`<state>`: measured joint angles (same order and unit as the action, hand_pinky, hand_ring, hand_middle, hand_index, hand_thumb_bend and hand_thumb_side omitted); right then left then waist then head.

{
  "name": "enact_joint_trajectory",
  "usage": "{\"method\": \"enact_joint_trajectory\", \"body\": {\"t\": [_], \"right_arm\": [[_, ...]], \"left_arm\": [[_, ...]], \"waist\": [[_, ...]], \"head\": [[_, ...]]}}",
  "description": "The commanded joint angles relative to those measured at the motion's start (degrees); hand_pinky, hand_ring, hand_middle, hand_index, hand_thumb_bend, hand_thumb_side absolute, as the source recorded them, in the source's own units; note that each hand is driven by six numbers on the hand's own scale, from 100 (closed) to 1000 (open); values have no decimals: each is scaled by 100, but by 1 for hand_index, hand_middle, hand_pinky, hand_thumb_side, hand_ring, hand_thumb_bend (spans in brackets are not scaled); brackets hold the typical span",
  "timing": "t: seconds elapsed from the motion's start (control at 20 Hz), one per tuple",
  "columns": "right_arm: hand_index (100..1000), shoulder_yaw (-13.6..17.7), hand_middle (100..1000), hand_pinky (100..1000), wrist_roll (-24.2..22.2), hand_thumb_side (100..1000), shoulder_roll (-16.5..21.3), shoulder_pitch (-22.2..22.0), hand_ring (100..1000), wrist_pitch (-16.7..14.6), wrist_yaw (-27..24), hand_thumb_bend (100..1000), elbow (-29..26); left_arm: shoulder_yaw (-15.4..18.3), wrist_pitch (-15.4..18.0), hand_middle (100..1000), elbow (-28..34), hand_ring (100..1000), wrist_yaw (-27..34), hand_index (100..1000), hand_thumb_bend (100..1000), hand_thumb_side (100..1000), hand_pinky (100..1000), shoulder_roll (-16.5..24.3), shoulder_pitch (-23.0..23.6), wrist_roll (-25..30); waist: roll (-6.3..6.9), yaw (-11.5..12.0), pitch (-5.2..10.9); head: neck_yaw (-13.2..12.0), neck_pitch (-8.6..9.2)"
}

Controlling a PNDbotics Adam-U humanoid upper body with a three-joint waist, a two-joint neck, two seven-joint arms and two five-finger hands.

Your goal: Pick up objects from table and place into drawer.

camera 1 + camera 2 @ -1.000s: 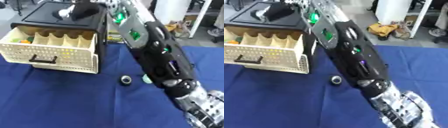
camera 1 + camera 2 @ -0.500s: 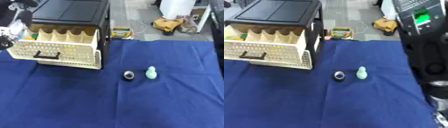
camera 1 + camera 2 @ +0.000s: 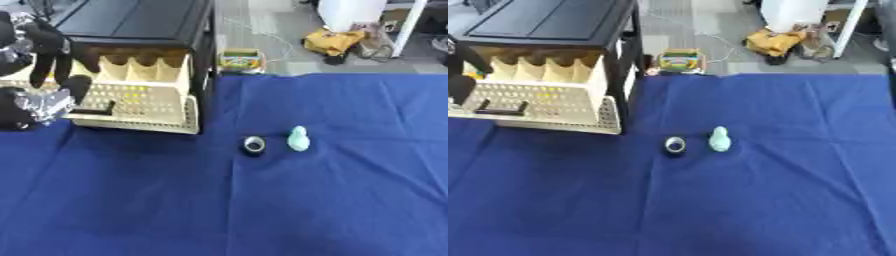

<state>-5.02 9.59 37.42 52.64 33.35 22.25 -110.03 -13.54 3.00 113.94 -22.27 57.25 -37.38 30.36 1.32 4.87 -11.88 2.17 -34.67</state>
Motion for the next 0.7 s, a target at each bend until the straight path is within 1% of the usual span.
{"method": "enact_joint_trajectory", "body": {"t": [0.05, 0.2, 0.25, 0.35, 0.4, 0.55, 0.7], "right_arm": [[852, 141, 715, 620, 278, 1000, 291, -105, 683, 39, -20, 254, -191], [854, 185, 714, 619, 392, 1000, 372, -334, 681, 97, 4, 254, -280], [855, 211, 714, 617, 421, 1000, 393, -397, 679, 133, 16, 259, -294], [856, 276, 713, 611, 482, 1000, 420, -512, 675, 187, 2, 264, -339], [856, 306, 713, 611, 511, 1000, 430, -558, 675, 207, -16, 265, -361], [857, 350, 711, 608, 567, 1000, 439, -639, 672, 246, -81, 273, -419], [856, 384, 708, 606, 607, 1000, 411, -675, 669, 274, -134, 281, -451]], "left_arm": [[-94, 80, 449, 65, 394, -64, 738, 100, 1000, 100, 392, -6, 313], [-156, 140, 463, 65, 408, -130, 755, 100, 1000, 100, 492, 142, 505], [-151, 155, 464, 65, 406, -149, 784, 100, 1000, 100, 517, 199, 542], [-143, 194, 423, 65, 367, -215, 862, 100, 1000, 100, 577, 353, 582], [-153, 225, 424, 65, 369, -255, 863, 100, 1000, 100, 599, 433, 597], [-222, 215, 464, 65, 409, -297, 856, 100, 1000, 100, 584, 679, 683], [-330, -13, 531, 65, 495, -253, 869, 100, 1000, 100, 477, 873, 830]], "waist": [[10, -4, 103], [8, -18, 77], [6, -22, 67], [2, -32, 46], [0, -38, 35], [-21, -48, 10], [-41, -68, -4]], "head": [[-32, -15], [-62, 15], [-64, 31], [-66, 67], [-69, 86], [-80, 140], [-97, 197]]}}
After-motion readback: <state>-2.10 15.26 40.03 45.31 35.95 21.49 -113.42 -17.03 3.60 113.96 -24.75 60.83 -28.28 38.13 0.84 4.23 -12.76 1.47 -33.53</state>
